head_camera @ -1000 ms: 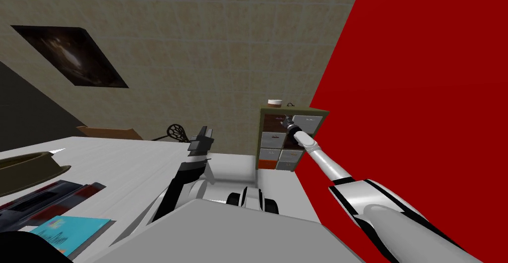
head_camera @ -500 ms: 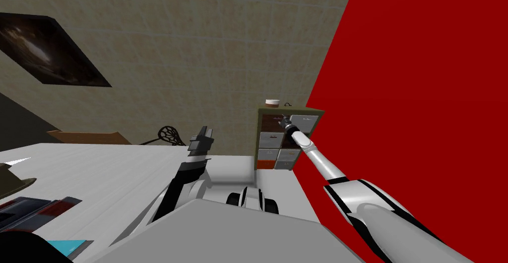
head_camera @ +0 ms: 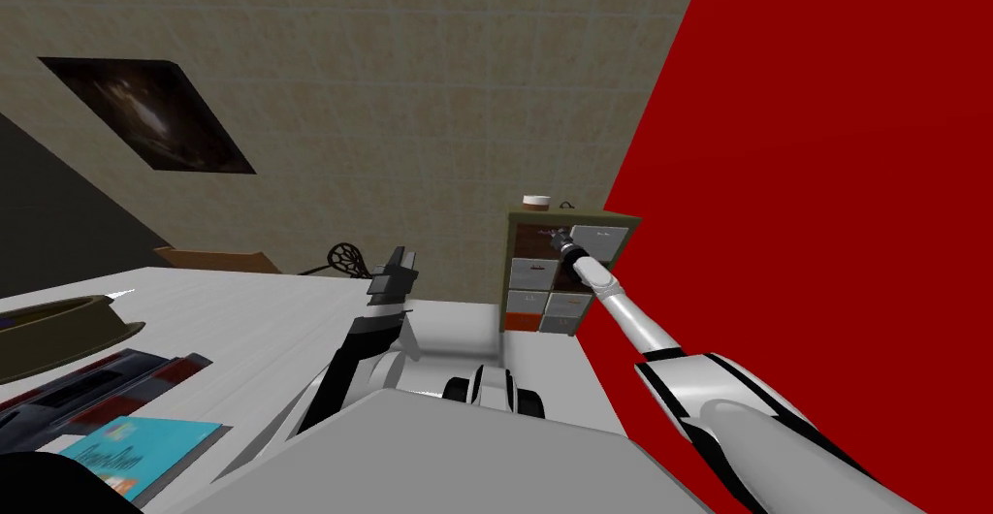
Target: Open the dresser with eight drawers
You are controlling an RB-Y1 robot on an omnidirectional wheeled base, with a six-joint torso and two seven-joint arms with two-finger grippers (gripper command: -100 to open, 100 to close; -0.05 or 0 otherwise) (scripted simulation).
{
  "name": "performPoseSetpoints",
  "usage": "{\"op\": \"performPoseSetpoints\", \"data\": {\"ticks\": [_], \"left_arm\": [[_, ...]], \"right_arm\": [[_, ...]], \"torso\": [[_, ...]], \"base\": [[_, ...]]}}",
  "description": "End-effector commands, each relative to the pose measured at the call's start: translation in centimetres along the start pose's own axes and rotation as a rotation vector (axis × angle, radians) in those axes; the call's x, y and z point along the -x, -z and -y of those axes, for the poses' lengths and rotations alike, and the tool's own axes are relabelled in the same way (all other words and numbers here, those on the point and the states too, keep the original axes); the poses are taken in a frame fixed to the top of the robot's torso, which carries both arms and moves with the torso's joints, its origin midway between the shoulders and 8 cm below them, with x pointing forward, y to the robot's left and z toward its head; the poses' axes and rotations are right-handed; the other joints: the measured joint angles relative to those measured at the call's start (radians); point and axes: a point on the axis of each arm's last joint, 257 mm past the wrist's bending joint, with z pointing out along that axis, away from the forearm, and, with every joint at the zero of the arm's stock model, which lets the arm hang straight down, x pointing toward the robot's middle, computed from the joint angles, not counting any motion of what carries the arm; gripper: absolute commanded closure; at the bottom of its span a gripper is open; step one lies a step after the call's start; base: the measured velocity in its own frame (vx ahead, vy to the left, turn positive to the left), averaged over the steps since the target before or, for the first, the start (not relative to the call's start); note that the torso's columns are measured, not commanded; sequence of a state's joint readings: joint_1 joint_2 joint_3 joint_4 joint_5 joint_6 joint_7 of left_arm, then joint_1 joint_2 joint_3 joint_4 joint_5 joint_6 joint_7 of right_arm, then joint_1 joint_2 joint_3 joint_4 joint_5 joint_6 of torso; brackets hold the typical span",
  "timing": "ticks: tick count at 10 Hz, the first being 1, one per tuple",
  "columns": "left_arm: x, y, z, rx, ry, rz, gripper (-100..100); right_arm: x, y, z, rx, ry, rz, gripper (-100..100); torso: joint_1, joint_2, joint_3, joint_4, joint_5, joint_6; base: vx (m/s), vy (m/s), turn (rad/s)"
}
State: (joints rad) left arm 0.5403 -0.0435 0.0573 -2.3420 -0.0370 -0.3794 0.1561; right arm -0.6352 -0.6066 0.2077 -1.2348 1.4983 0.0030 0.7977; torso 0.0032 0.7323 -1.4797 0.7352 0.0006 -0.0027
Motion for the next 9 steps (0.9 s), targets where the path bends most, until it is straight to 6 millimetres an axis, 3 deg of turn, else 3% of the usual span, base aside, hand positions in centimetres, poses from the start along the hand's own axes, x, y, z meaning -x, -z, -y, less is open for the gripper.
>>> {"op": "performPoseSetpoints", "data": {"ticks": [1,2,3,4,7,8,9], "left_arm": [[0.0,0.0,0.0,0.000,0.000,0.000,0],[0.0,0.0,0.0,0.000,0.000,0.000,0],[0.0,0.0,0.0,0.000,0.000,0.000,0],[0.0,0.0,0.0,0.000,0.000,0.000,0],[0.0,0.0,0.0,0.000,0.000,0.000,0],[0.0,0.0,0.0,0.000,0.000,0.000,0],[0.0,0.0,0.0,0.000,0.000,0.000,0]], "right_arm": [[-0.6,-0.1,0.7,-0.011,0.053,-0.012,100],[-0.6,-0.1,0.6,-0.010,0.054,-0.010,100],[-3.0,0.4,0.7,-0.004,0.068,-0.048,100],[-1.9,0.5,-1.3,0.035,0.021,-0.024,100],[-1.5,0.3,-0.9,0.023,0.081,-0.021,100],[-2.8,0.4,0.5,-0.001,0.067,-0.044,100],[-3.0,0.4,0.7,-0.005,0.065,-0.047,100]], "torso": [[-0.002,0.001,0.001,0.001,0.000,0.003],[-0.003,0.003,0.002,0.002,0.000,0.002],[-0.004,0.005,0.003,0.002,-0.001,0.002],[-0.004,0.005,0.003,0.001,-0.001,0.000],[0.000,-0.003,-0.002,-0.004,-0.001,-0.001],[0.001,-0.003,-0.002,-0.004,-0.001,-0.002],[-0.001,-0.001,-0.001,-0.001,-0.001,0.000]], "base": [[0.011,0.011,-0.011],[0.012,0.006,-0.006],[-0.045,-0.004,0.210],[-0.063,-0.031,0.158],[-0.016,-0.008,-0.003],[0.006,0.009,0.021],[0.009,0.008,0.014]]}}
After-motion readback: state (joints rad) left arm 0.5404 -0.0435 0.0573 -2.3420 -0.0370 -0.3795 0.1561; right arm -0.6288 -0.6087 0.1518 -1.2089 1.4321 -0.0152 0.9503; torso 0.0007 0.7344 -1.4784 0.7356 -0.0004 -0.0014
